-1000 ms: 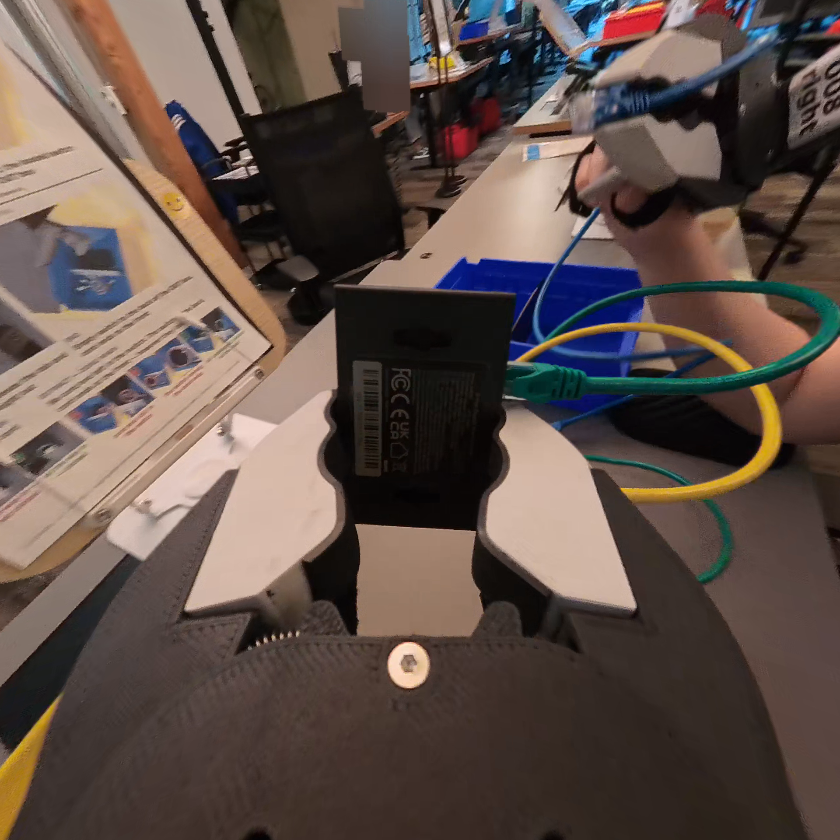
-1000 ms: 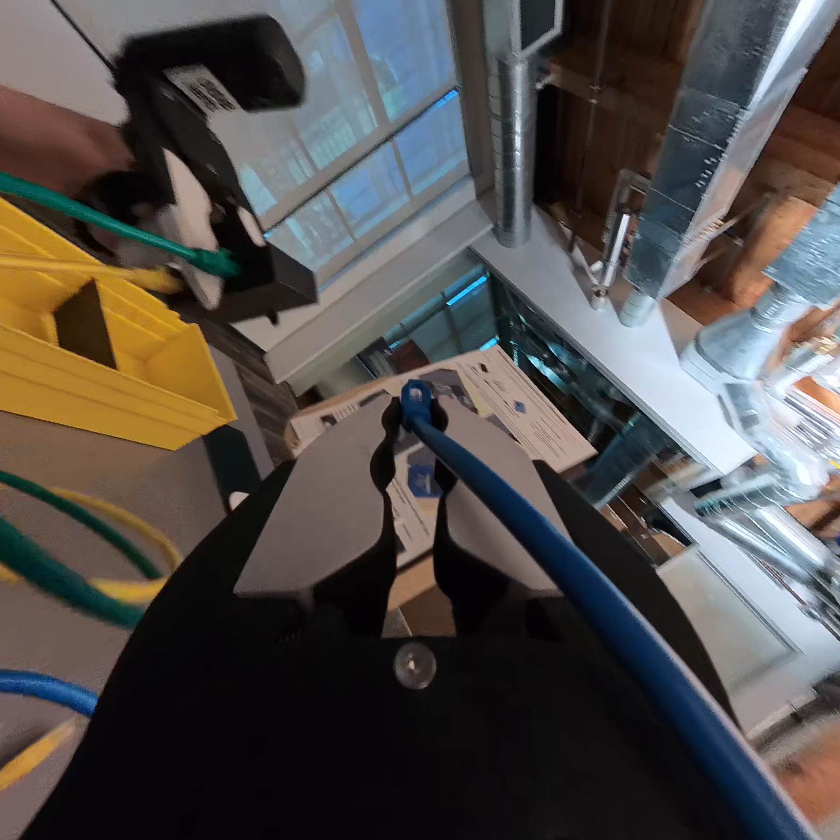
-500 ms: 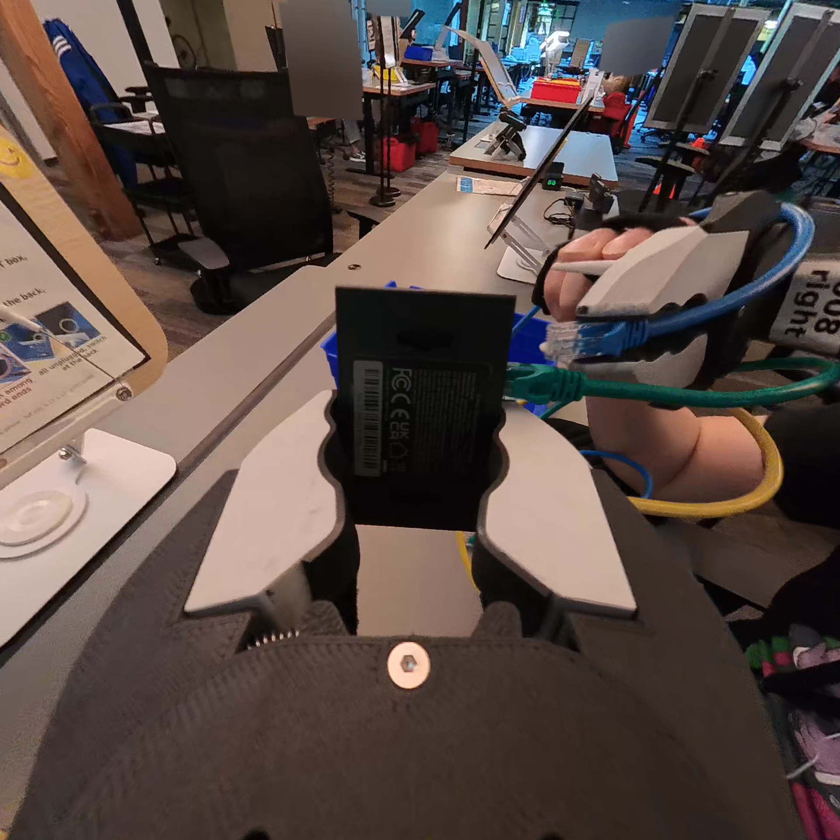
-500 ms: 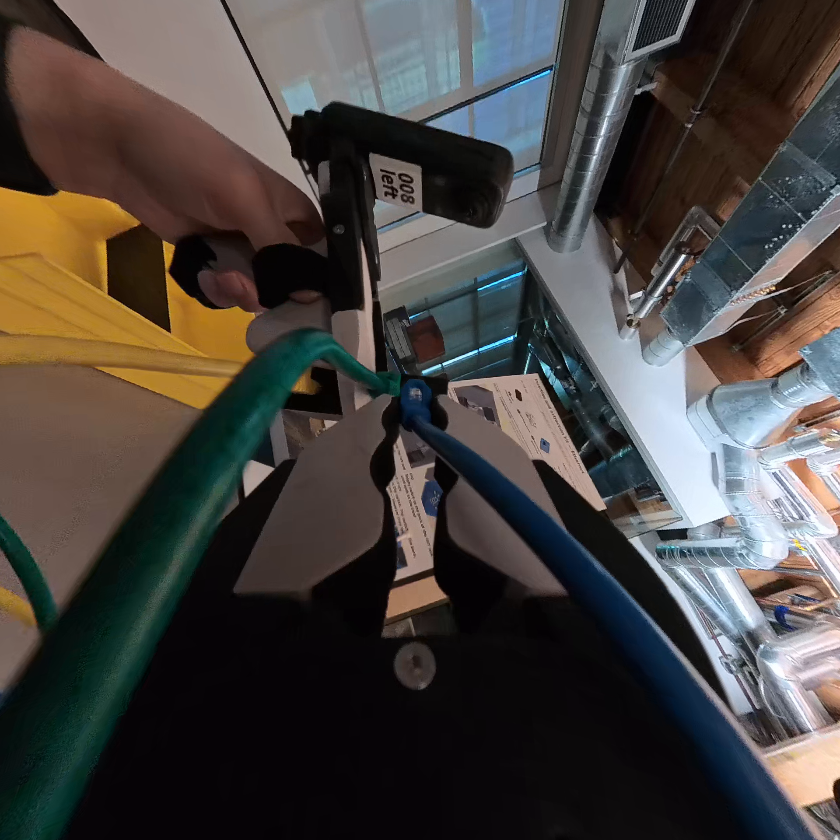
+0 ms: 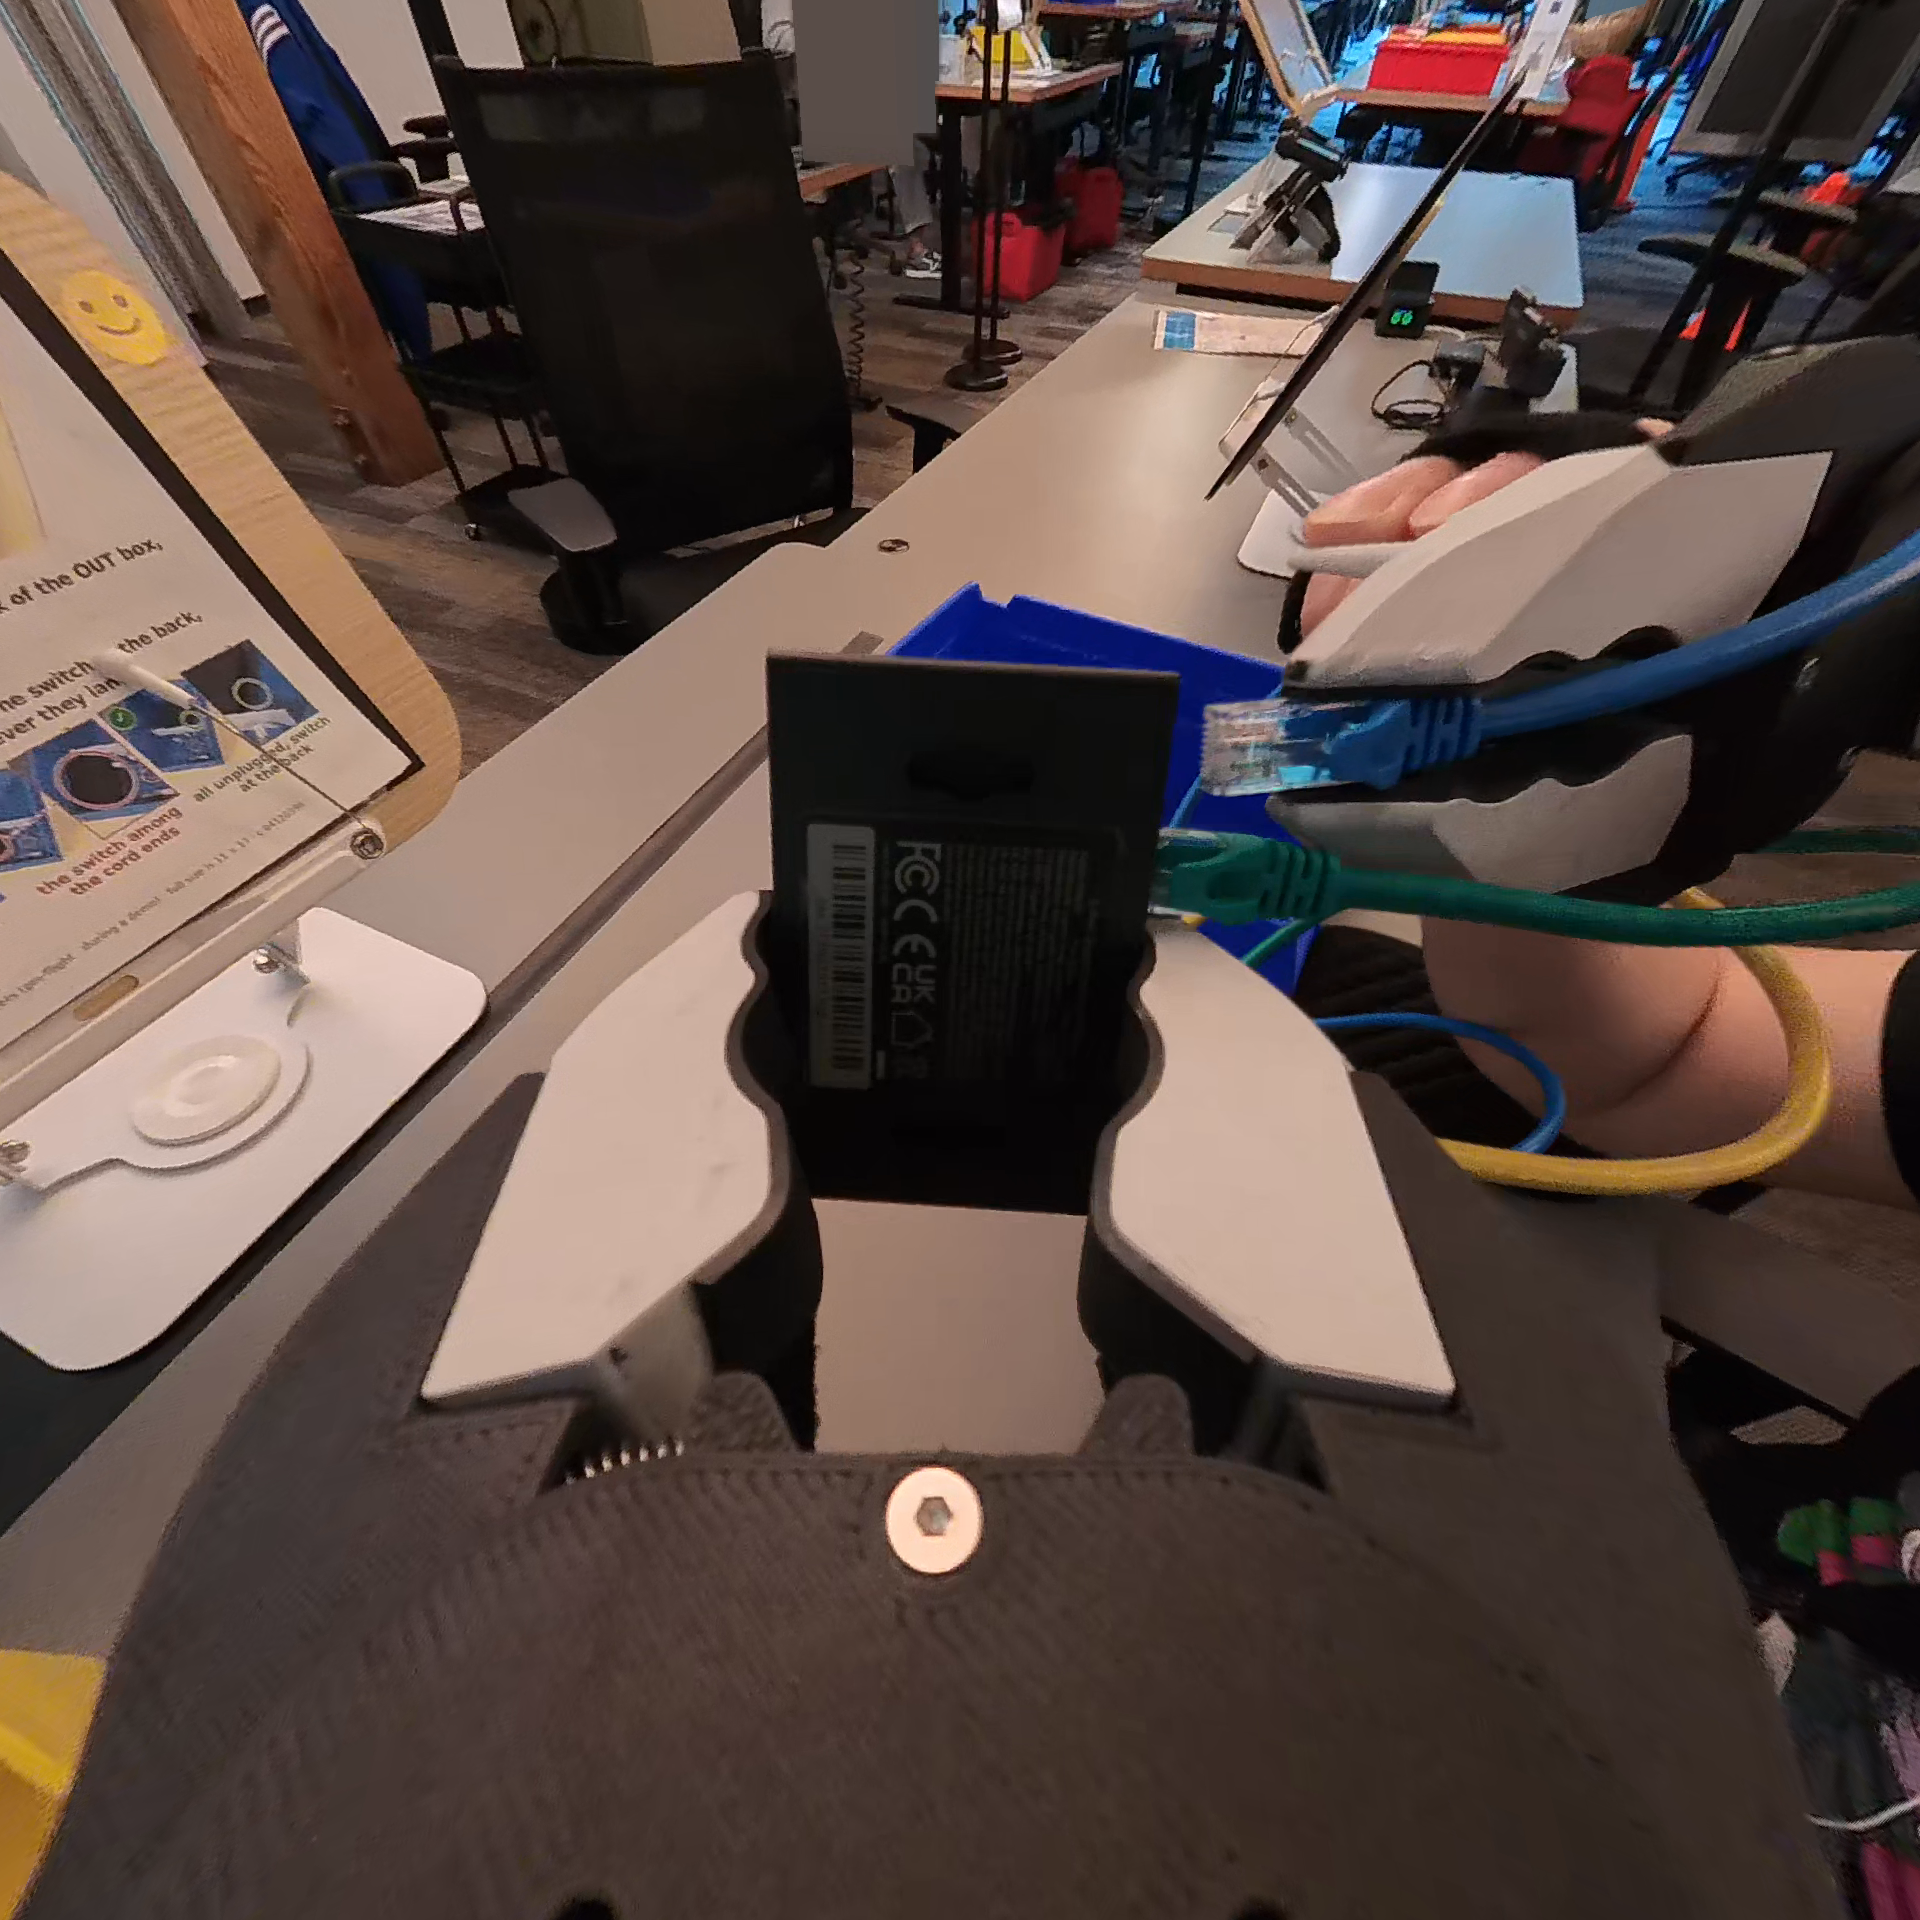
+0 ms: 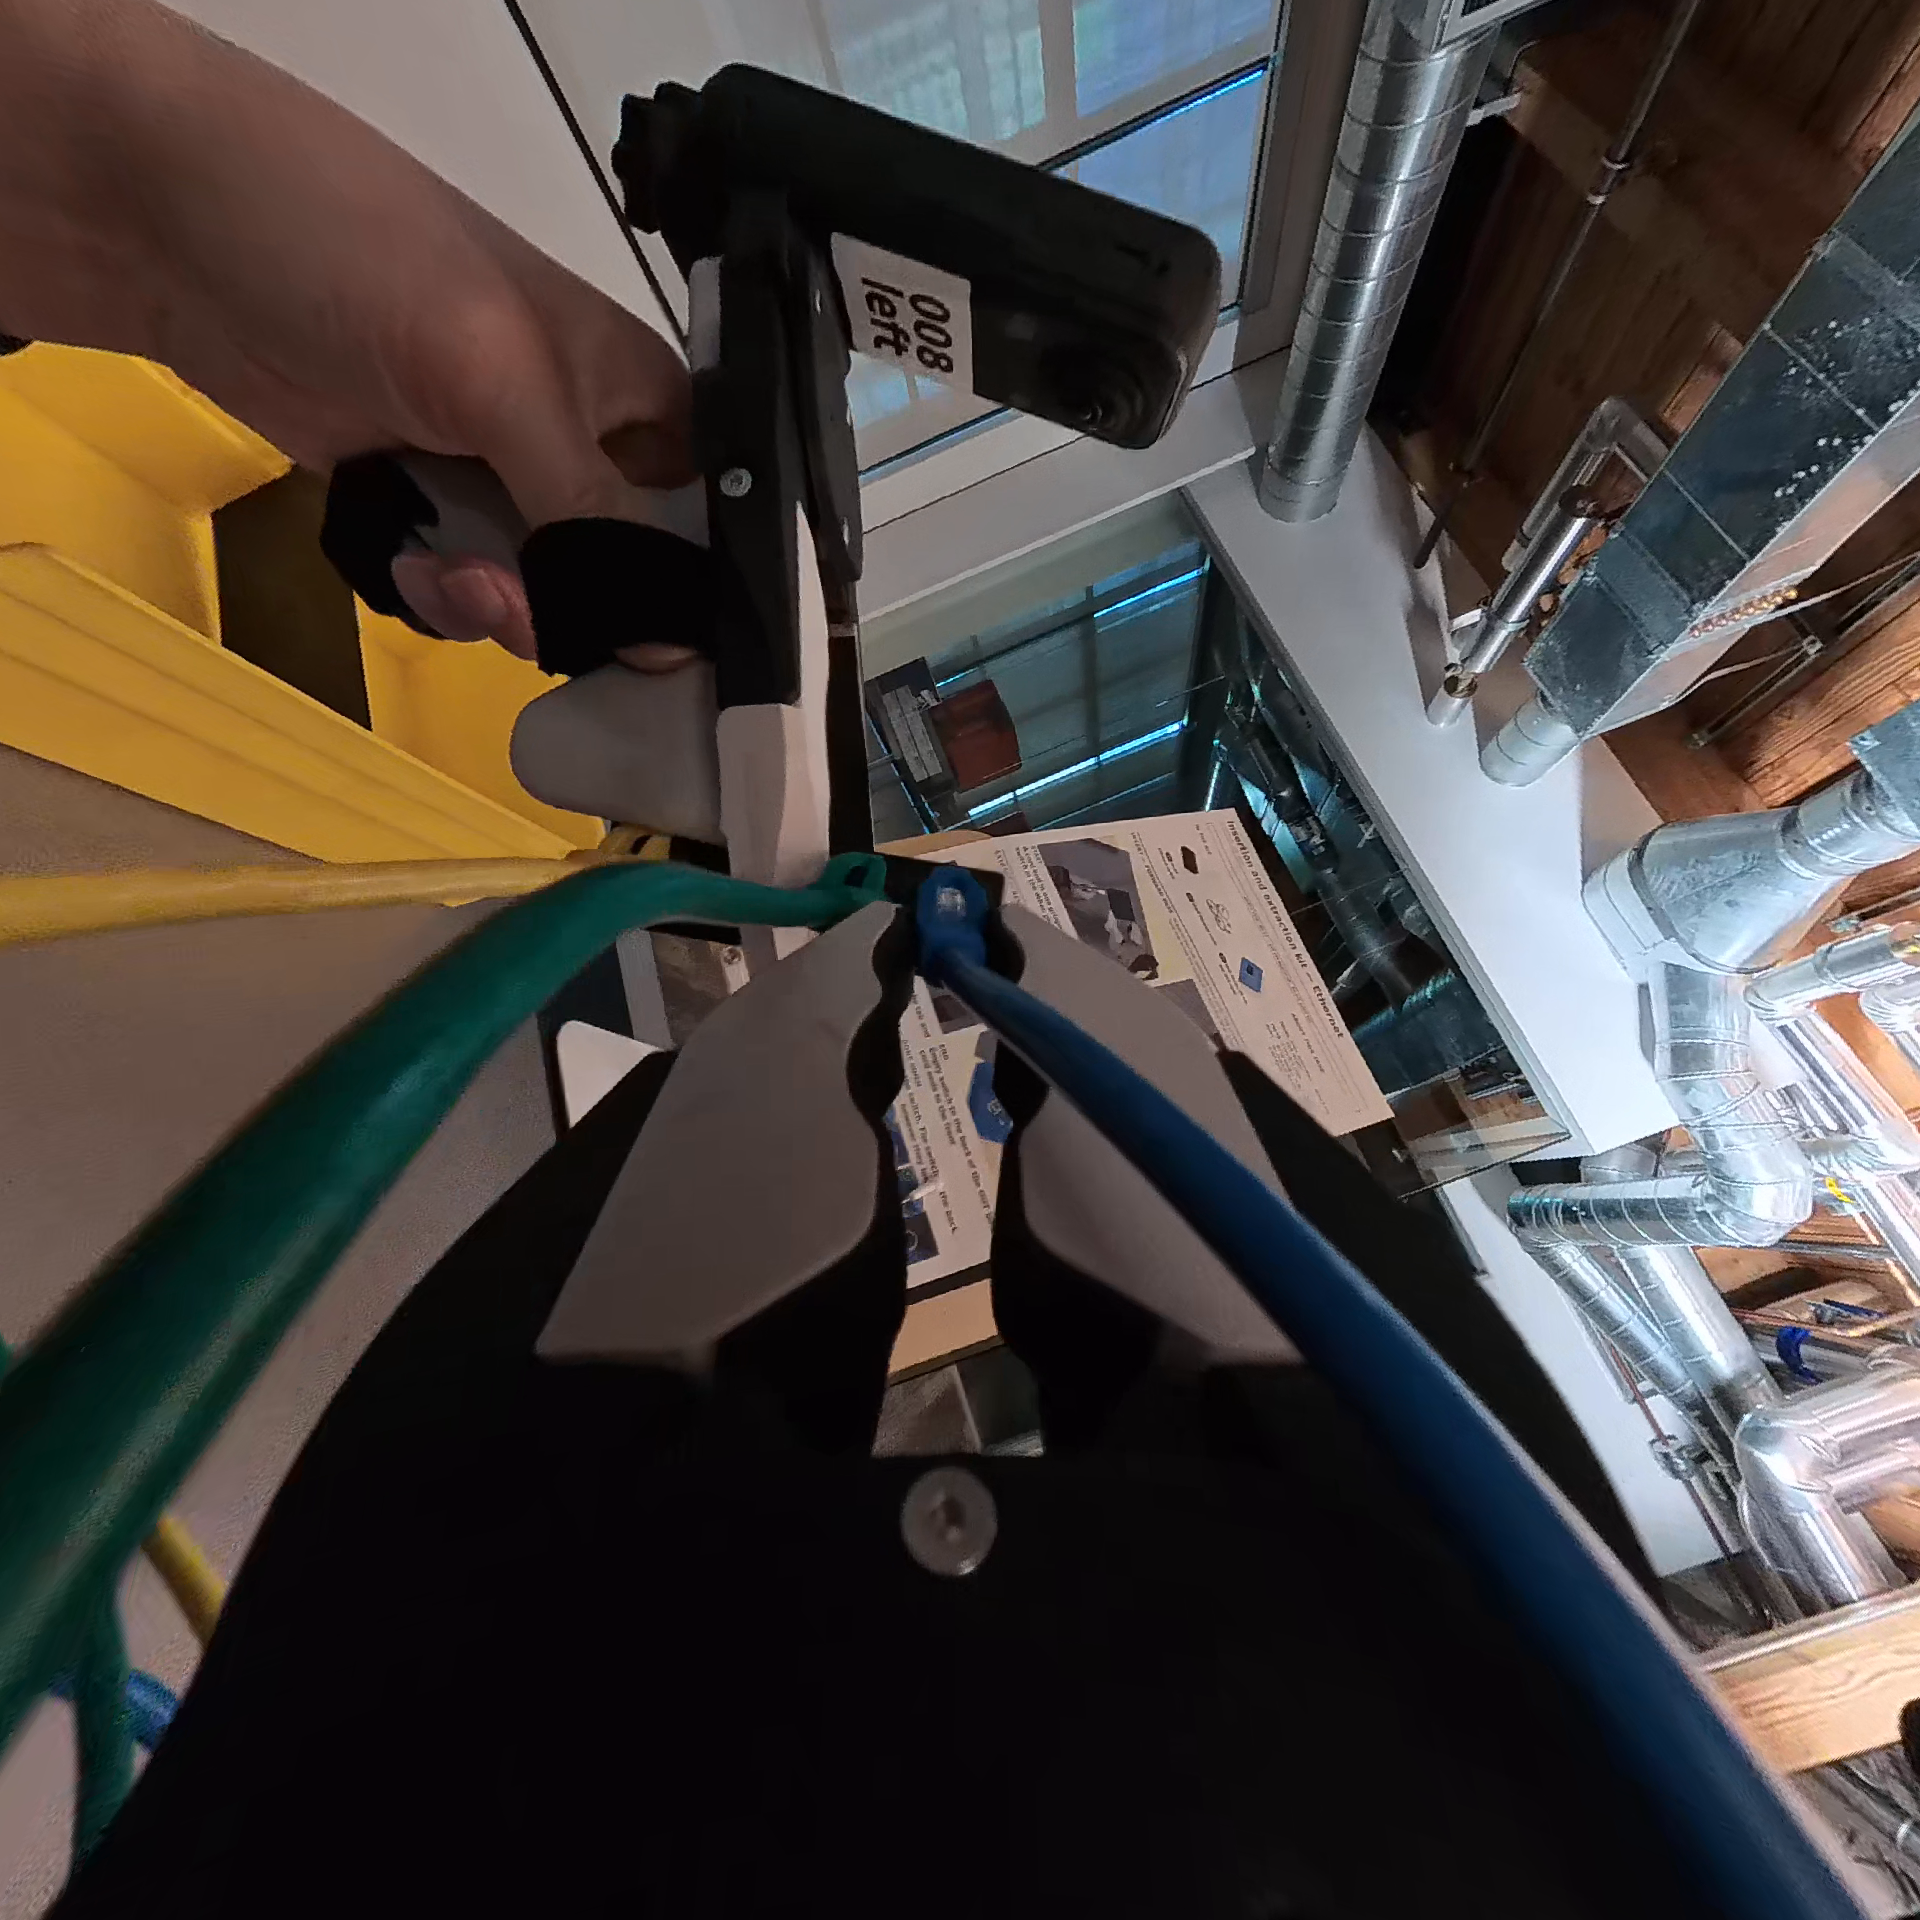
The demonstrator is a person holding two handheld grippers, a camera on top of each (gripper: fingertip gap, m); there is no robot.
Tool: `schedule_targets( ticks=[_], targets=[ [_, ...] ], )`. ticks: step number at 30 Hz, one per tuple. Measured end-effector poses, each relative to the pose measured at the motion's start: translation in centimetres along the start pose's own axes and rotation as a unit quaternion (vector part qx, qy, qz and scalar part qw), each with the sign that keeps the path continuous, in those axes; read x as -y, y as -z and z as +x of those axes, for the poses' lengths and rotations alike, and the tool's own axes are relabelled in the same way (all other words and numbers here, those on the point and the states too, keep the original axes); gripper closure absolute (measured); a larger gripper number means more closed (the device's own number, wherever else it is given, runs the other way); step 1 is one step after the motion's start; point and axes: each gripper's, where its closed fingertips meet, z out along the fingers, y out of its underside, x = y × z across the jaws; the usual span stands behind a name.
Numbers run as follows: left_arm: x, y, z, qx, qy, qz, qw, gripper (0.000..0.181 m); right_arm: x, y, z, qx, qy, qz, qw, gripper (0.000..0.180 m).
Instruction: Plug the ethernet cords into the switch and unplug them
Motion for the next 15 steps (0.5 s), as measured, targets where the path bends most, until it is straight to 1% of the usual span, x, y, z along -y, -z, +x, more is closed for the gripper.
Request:
schedule_targets(
  ticks=[6, 11, 15],
  targets=[
    [-0.6, -0.3, 0.0, 0.008, -0.008, -0.02, 1.0, 0.12, -0.8, -0.2, -0.6, 0.028, -0.012, -0.021, 0.999, 0.166],
    [-1.1, -0.9, 0.2, -0.012, 0.032, -0.032, 0.999, 0.12, -1.4, 0.0, -0.8, 0.048, -0.021, -0.038, 0.998, 0.166],
    [-2.2, -1.9, 0.0, -0.023, 0.077, -0.052, 0.995, 0.121, -2.8, -0.1, -1.4, 0.089, -0.077, -0.071, 0.991, 0.166]
  ],
)
